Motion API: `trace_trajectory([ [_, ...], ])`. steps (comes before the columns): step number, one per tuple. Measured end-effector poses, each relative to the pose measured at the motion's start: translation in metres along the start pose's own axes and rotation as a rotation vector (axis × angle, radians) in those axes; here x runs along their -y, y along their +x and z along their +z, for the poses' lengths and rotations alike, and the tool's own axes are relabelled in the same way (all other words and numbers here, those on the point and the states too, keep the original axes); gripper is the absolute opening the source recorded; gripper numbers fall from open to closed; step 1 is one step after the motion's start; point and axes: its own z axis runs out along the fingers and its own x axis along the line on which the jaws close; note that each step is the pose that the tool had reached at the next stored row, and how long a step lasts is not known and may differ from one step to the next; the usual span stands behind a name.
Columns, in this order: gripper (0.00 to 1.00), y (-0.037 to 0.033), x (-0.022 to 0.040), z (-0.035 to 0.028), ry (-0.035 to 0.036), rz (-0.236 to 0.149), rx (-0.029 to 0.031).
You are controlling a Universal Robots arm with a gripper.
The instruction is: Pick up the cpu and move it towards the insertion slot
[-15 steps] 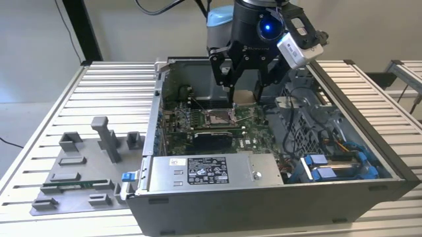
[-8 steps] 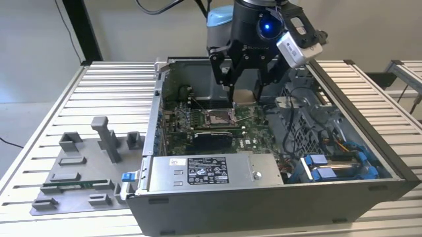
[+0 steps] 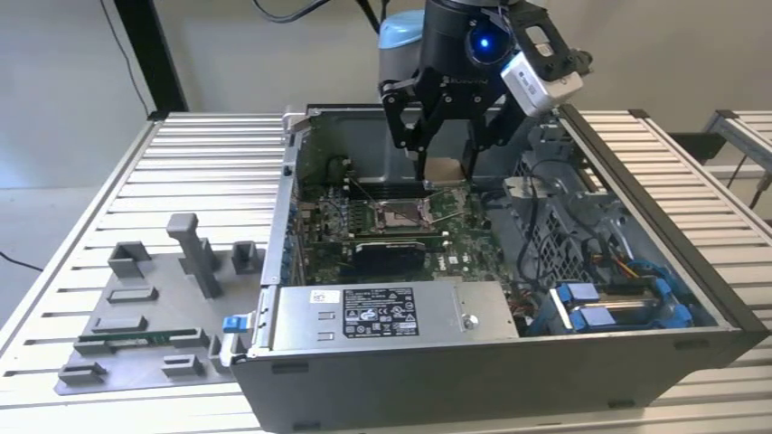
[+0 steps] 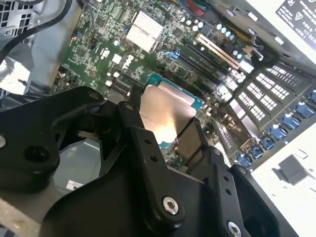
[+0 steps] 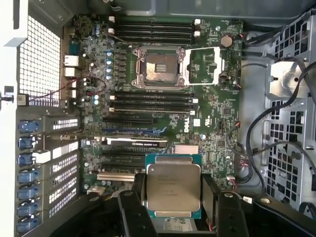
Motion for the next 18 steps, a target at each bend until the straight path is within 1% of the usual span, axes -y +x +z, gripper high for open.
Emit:
trace_trajectory([
  [11, 0.0, -0.0003, -0.0157, 0.0009, 0.0001, 0.0, 0.0001],
  [18, 0.0, -0.0004, -0.0215, 0.0016, 0.0, 0.0, 0.0001],
])
